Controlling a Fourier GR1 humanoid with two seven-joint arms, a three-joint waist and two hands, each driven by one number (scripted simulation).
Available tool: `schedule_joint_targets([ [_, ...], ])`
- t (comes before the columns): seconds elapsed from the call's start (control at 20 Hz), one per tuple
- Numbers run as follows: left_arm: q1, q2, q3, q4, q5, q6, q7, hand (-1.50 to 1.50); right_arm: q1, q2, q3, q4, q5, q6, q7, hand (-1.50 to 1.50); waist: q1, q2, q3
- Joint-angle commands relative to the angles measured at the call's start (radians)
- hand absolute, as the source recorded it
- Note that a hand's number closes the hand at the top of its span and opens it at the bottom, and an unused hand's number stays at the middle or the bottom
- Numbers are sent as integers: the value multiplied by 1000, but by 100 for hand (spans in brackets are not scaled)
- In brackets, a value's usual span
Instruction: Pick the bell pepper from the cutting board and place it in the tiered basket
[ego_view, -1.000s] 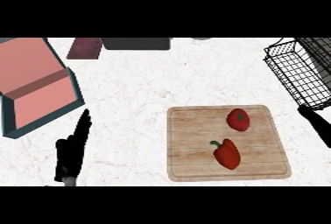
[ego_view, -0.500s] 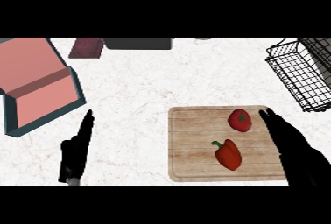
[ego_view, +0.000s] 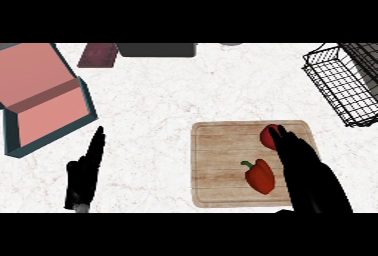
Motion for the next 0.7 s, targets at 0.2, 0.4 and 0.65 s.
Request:
schedule_joint_targets([
  [0.2, 45, -13, 2, -10, -15, -17, 34, 0, -16, 144, 43, 70, 65, 103, 102, -150, -5, 3, -4],
  [0.4, -5, -8, 19, -19, -26, -7, 73, 0, -74, 167, -1, 191, 39, 176, 99, -150, 0, 5, -4],
  [0.65, 34, -11, 26, 23, -29, -40, -12, 0, -68, 230, 20, 223, 52, 229, 161, -150, 0, 5, -5],
])
